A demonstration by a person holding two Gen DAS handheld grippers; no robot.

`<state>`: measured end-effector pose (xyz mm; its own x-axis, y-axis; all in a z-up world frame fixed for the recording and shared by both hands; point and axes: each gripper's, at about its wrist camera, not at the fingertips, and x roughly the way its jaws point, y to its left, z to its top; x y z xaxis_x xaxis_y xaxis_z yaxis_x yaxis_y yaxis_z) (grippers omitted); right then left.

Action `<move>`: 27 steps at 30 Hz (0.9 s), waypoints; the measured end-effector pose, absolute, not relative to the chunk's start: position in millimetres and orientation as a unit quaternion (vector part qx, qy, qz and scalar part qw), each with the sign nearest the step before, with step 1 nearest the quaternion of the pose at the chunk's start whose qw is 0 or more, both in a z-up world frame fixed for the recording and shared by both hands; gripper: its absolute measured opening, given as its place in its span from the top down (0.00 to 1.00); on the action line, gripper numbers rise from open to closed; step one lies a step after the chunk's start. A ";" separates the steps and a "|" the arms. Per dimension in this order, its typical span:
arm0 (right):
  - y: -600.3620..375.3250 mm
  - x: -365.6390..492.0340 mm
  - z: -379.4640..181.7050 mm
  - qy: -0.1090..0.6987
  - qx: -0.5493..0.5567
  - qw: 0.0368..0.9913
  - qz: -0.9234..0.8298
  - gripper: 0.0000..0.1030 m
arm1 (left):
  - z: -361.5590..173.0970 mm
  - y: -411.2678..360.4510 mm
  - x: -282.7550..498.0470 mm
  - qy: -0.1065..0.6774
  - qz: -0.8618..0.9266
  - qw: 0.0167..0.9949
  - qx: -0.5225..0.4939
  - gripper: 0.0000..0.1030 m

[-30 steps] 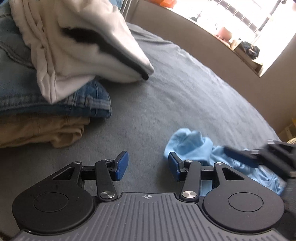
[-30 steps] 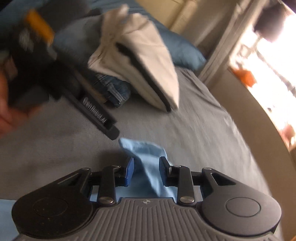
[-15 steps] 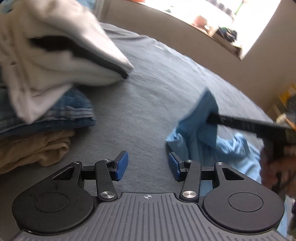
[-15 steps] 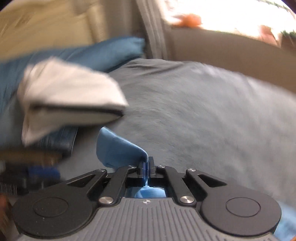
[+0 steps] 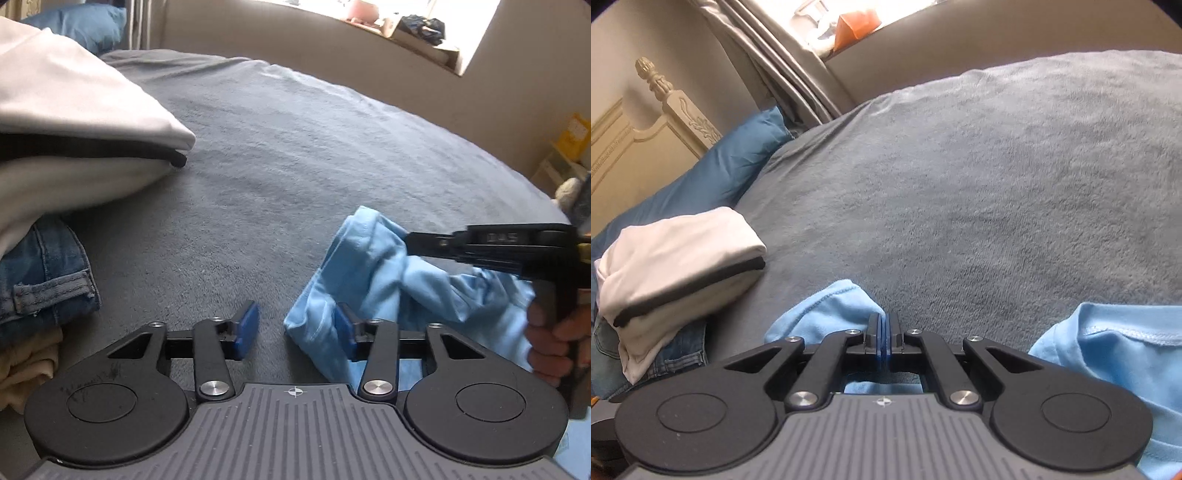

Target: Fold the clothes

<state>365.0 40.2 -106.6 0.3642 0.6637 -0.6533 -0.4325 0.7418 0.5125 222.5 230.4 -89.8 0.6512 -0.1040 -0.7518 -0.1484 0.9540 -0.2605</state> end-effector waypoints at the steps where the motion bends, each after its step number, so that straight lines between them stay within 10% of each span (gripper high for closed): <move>1: 40.5 365.7 -105.3 0.453 0.128 0.816 0.335 0.99 | -90.4 229.5 222.7 0.418 0.018 0.896 -0.152 0.70; 6: 50.8 372.9 -101.4 0.465 0.121 0.810 0.336 0.99 | -88.8 227.9 217.3 0.409 0.041 0.897 -0.161 0.99; 20: 110.3 361.0 -74.4 0.446 0.040 0.818 0.360 0.97 | -79.1 244.7 143.9 0.395 0.131 0.885 -0.210 0.99; 27: 127.9 361.0 -40.2 0.488 0.023 0.788 0.374 0.91 | -80.6 257.9 140.6 0.399 0.117 0.870 -0.266 0.82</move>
